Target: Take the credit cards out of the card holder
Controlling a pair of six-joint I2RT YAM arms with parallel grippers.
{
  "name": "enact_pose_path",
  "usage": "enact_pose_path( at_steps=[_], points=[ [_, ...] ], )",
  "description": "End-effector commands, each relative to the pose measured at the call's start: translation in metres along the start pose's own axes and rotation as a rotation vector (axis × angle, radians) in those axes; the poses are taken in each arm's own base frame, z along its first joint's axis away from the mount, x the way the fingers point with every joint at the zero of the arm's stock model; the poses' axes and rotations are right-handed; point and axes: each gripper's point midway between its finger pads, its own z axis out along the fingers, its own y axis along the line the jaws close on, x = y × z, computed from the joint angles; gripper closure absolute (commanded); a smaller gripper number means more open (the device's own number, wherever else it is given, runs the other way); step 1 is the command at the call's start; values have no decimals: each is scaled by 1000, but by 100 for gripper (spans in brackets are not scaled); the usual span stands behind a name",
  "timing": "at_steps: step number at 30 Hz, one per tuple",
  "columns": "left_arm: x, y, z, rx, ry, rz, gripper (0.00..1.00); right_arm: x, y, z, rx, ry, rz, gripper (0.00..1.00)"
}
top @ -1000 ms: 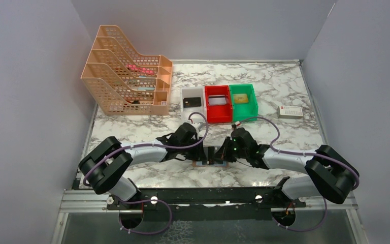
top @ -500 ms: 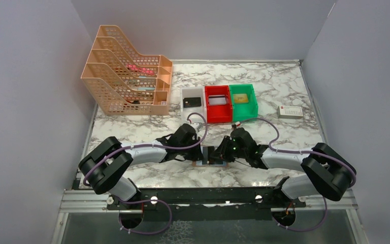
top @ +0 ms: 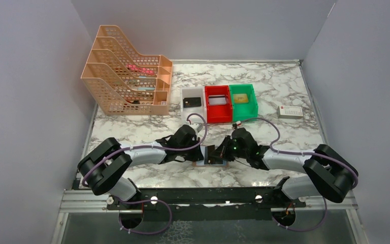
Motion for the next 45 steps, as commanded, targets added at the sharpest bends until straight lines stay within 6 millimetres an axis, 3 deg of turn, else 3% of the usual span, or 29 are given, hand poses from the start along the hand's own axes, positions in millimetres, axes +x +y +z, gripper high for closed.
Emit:
enact_pose_path(
  at_steps=[1,7,11,17,20,27,31,34,40,45],
  points=[
    [28,40,-6,-166,67,-2,100,-6,-24,-13,99,-54,-53,99],
    [22,40,-10,-171,25,-2,100,-17,-18,-36,108,-104,-111,99],
    [7,29,-17,-144,-34,3,91,-27,0,-53,49,-157,-153,99],
    [-35,13,-47,-147,-191,32,55,-45,21,-69,-13,-242,-257,99],
    [-54,23,-70,-246,-259,60,37,-60,38,-76,-55,-308,-339,99],
    [-88,54,-128,-378,-405,-10,11,-92,85,-83,-140,-427,-619,99],
    [-101,71,-157,-453,-469,-70,1,-107,108,-75,-165,-469,-777,99],
    [-106,74,-174,-508,-487,-56,1,-123,125,-61,-148,-483,-923,99],
    [-109,81,-194,-561,-533,24,1,-155,152,-14,-84,-477,-1222,99],
    [-103,97,-206,-637,-568,54,1,-188,159,24,12,-550,-1440,99]
  ],
)
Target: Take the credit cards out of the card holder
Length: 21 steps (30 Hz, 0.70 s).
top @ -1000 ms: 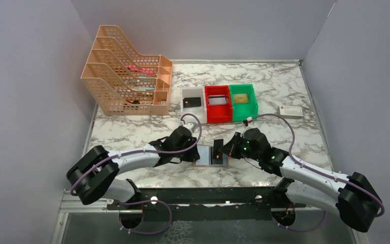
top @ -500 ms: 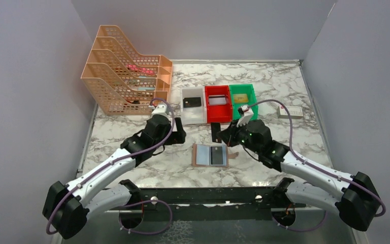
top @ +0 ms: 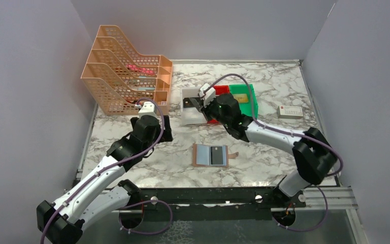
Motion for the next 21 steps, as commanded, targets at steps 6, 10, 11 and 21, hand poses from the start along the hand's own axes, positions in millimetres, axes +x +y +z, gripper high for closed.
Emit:
enact_pose_path(
  at_steps=[6,10,11,21],
  points=[
    [-10,28,-6,-111,-82,62,1,-9,-40,75,113,-10,-508,99],
    [-11,29,-7,-115,-87,65,1,12,-46,98,116,55,-638,99],
    [-12,29,-7,-113,-87,65,1,17,-47,102,115,64,-661,99],
    [-10,29,-5,-116,-78,75,1,47,-59,126,148,144,-782,99]
  ],
)
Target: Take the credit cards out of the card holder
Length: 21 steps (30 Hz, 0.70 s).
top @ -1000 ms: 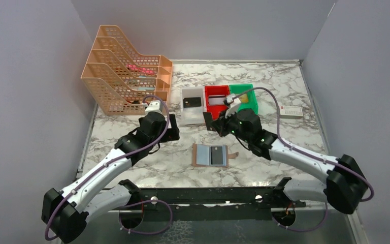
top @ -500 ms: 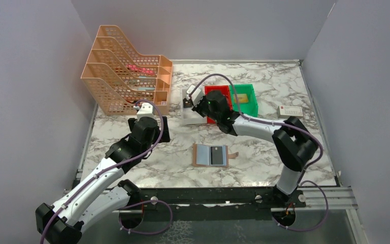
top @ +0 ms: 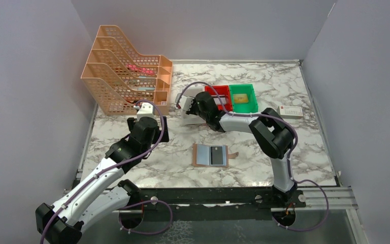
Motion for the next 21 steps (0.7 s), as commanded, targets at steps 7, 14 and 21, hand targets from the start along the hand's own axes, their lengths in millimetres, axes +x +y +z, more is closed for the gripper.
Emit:
enact_pose_path(
  at_steps=[7,14,21],
  points=[
    [-6,5,0,-26,-24,12,1,16,-12,30,90,61,-134,95],
    [-7,7,-1,-28,-31,10,1,13,-13,28,108,35,-122,82],
    [-6,6,0,-29,-24,13,1,0,-15,17,84,-15,-65,64]
  ],
)
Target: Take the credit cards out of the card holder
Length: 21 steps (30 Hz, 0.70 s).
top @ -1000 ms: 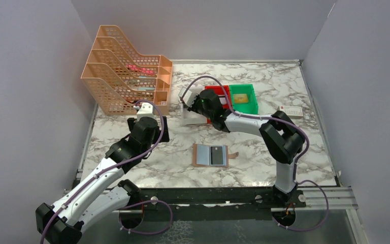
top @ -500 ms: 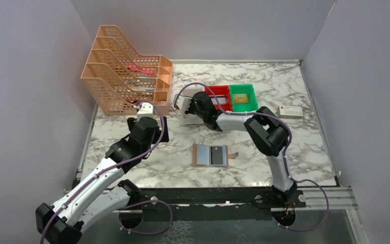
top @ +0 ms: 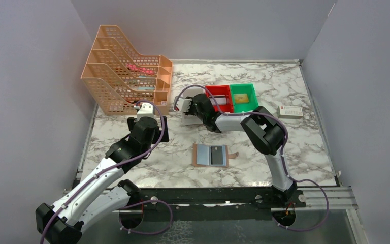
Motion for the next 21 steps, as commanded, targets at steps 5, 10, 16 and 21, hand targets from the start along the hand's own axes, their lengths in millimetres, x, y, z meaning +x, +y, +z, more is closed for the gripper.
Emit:
enact_pose_path(
  at_steps=[5,10,16,21],
  points=[
    [-5,5,0,-25,-21,2,1,-26,-28,-22,28,-95,88,62],
    [-3,4,2,-25,-11,4,1,-35,-37,-35,32,-132,144,61],
    [-1,2,4,-20,3,9,1,-44,-59,-60,104,-160,332,59],
    [2,-4,5,8,22,25,1,-44,-77,-117,174,-184,768,57]
  ],
)
